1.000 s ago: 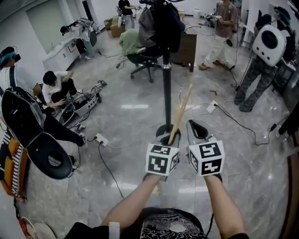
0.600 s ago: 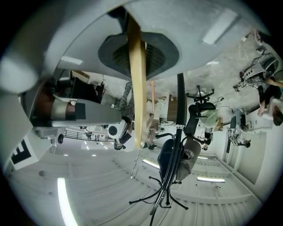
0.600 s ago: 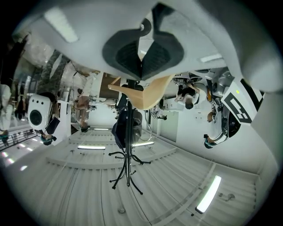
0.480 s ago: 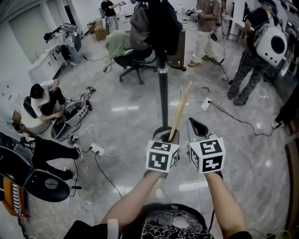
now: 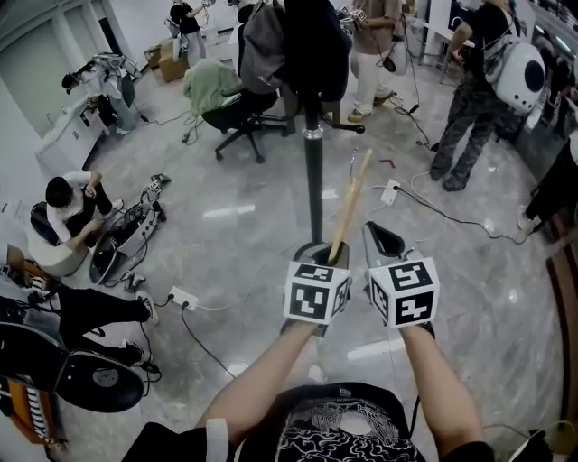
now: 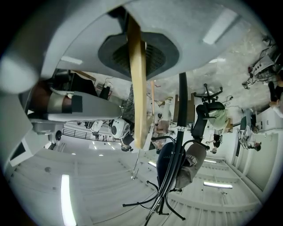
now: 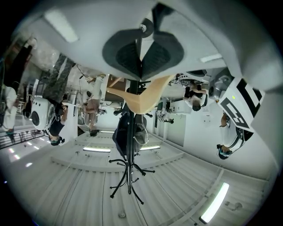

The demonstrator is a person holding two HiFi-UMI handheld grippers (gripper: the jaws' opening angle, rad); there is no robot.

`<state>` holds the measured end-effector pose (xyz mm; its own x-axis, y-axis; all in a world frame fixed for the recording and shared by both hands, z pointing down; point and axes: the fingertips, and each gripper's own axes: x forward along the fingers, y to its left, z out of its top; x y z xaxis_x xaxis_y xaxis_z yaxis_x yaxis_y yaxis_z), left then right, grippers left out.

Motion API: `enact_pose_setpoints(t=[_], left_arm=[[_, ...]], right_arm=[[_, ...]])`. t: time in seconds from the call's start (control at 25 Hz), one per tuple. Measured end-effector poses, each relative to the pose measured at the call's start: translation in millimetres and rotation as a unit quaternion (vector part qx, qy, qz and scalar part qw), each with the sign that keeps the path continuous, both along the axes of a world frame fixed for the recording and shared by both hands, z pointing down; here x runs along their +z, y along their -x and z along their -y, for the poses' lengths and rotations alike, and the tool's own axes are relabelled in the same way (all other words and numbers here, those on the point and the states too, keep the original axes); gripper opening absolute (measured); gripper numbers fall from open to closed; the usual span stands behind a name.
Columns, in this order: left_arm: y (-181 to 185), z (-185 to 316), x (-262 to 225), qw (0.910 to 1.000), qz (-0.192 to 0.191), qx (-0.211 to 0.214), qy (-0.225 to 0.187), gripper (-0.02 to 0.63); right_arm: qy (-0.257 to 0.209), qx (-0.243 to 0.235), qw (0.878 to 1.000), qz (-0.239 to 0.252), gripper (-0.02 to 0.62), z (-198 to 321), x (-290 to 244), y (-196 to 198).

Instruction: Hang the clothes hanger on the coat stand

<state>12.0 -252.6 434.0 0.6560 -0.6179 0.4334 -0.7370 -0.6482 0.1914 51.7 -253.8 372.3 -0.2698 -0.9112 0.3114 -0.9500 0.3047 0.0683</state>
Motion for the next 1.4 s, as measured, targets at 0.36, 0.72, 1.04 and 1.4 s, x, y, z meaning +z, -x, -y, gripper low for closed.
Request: enact_pose_setpoints(t=[0.36,0.72,1.04,1.4], left_arm=[[-1,15,4,0.9999,0.001,0.011,0.002,0.003],[-3,42,11,0.9999,0.008,0.009,0.003,0.003],[-10,70,14,0.9999,0.011,-0.002,0.001,0.003],[-9,103,16,0.9997,0.018,-0.014,0.009,0.003]], right_arm=[[0.0,0.012,1.0,0.0,0.0,11,4,-2],[-0.008,0.004,1.0,-0.009,0.0,41,5,-5],[-0.005,-0.01,1.0,-0.008,0.0,67,11,-16],[0.001,-0.027,1.0,0.001,0.0,100,11,-12]])
